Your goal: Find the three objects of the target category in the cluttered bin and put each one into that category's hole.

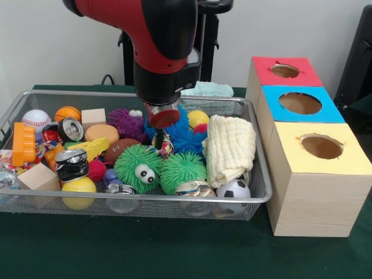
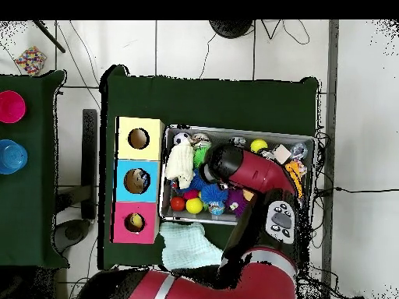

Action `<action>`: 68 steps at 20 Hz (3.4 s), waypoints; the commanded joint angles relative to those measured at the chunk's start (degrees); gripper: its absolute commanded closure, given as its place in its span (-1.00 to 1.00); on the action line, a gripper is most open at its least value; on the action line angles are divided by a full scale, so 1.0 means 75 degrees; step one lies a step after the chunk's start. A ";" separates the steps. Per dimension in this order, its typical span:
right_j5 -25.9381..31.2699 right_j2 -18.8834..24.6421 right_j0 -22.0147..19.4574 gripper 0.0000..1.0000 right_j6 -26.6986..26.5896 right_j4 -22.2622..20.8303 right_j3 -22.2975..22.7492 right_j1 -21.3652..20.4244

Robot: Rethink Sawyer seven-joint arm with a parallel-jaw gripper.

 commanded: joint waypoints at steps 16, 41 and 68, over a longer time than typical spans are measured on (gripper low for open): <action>-0.2152 0.1539 -0.0819 -1.00 0.0829 0.0907 0.1440 0.0080; 0.0858 0.2502 -0.2048 -1.00 -0.0954 0.0338 0.0660 0.0225; 0.4319 0.1675 -0.1382 1.00 0.0771 -0.0410 -0.1906 -0.0376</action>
